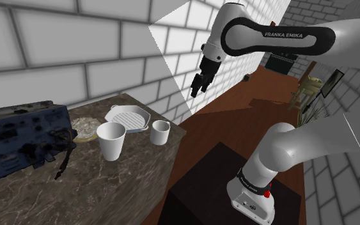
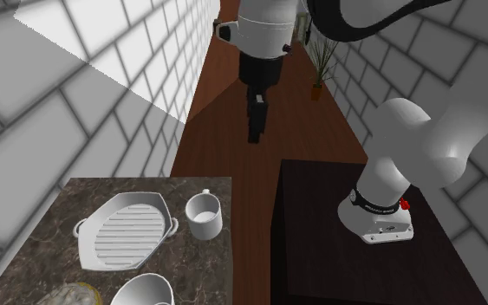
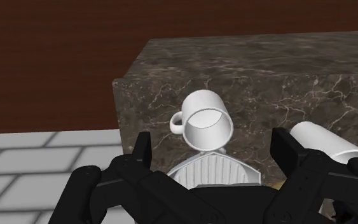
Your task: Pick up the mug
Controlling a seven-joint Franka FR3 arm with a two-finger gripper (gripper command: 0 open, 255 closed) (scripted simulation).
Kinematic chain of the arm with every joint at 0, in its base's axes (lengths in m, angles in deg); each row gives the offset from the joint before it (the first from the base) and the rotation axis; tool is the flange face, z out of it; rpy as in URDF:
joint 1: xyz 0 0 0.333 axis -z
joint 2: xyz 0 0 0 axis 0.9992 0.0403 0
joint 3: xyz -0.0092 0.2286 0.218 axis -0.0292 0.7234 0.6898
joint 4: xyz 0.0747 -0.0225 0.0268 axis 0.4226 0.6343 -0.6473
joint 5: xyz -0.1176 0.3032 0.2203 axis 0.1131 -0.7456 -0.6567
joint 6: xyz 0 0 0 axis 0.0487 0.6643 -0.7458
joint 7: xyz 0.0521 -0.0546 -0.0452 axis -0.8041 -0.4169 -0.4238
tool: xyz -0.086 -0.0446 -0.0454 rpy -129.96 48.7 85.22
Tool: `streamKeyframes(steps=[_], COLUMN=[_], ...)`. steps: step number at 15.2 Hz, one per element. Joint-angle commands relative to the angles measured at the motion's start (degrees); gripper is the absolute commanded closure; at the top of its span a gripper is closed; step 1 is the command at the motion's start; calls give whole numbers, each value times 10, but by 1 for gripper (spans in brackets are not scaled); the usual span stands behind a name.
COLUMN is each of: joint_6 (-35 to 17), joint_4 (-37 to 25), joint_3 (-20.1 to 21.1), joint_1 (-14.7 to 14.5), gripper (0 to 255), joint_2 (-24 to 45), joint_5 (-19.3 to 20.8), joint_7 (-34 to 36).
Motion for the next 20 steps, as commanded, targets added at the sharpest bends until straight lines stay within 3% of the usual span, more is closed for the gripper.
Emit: streamKeyframes(steps=[1,11,20], joint_6=[-41,-224,-353], joint_4=[5,11,-54], joint_3=[12,62,89], joint_1=[-2,-6,-8], gripper=[0,0,0], joint_2=[37,222,428], joint_5=[-5,-4,50], joint_7=[14,78,161])
